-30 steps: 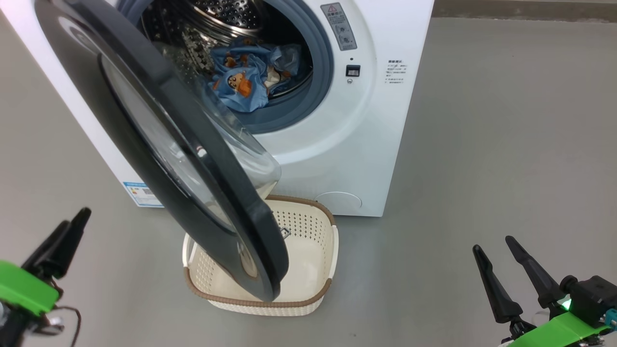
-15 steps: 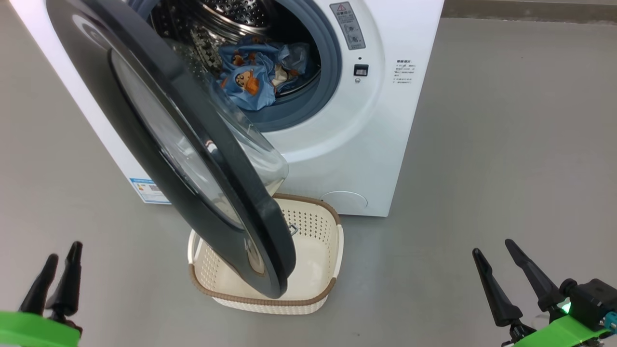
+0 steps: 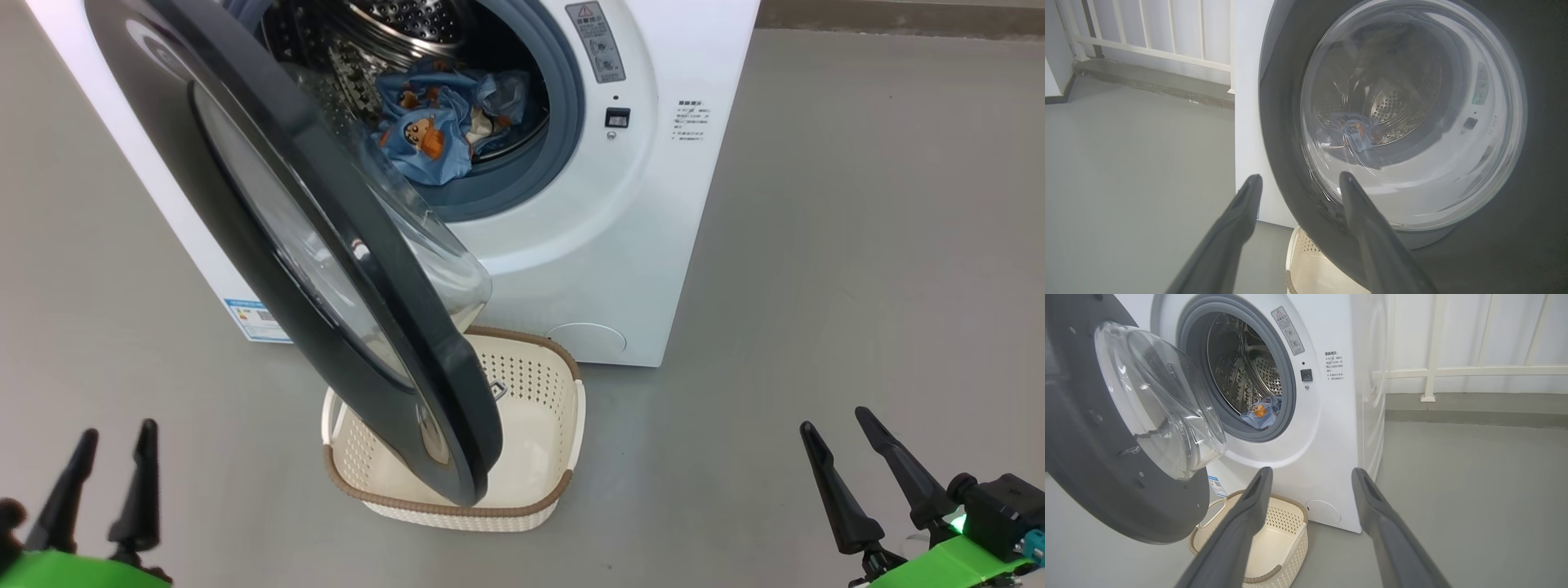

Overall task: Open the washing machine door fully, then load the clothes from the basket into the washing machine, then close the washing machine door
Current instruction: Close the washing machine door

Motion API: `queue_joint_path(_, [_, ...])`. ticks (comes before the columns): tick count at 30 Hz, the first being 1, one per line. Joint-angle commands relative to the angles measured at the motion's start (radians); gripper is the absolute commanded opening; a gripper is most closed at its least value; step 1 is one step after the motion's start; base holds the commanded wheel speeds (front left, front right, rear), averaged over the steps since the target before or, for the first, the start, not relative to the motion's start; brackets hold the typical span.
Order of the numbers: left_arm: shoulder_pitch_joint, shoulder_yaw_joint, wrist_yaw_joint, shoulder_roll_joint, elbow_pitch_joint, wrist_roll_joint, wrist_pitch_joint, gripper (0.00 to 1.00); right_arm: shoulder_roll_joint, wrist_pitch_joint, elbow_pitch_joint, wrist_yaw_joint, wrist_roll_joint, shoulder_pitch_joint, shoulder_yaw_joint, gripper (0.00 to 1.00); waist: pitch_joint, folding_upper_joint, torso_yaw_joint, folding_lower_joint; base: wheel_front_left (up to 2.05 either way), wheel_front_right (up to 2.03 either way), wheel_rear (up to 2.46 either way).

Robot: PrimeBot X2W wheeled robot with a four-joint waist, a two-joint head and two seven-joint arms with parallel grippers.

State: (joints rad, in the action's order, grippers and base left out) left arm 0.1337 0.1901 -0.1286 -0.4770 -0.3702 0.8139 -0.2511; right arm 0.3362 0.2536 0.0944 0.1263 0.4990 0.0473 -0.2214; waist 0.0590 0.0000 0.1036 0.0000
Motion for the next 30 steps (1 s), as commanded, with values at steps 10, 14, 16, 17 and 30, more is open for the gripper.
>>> queue_joint_path(10, [-0.076,-0.172,-0.002,0.119,0.094,-0.357,-0.011,1.0,0.016,0.008,-0.019,0.004,-0.006,-0.016,-0.011,1.0,-0.001,0.0,-0.01,0.0,0.0,0.0,0.0])
queue_joint_path(14, [-0.098,-0.192,-0.002,0.155,0.091,-0.399,-0.011,1.0,0.015,0.008,-0.018,0.004,-0.007,-0.017,-0.011,1.0,-0.003,0.0,-0.013,0.0,0.0,0.0,0.0])
queue_joint_path(16, [-0.102,-0.201,-0.002,0.163,0.092,-0.418,-0.011,1.0,0.015,0.008,-0.018,0.004,-0.007,-0.016,-0.01,1.0,-0.003,0.0,-0.013,0.0,0.0,0.0,0.0])
queue_joint_path(17, [-0.103,-0.206,-0.002,0.17,0.091,-0.419,-0.011,1.0,0.015,0.008,-0.018,0.004,-0.007,-0.016,-0.009,1.0,-0.003,0.0,-0.013,0.0,0.0,0.0,0.0])
queue_joint_path(30, [-0.107,-0.224,-0.002,0.189,0.087,-0.439,-0.011,1.0,0.016,0.008,-0.018,0.004,-0.008,-0.017,-0.006,1.0,-0.008,0.0,-0.01,0.0,0.0,0.0,0.0])
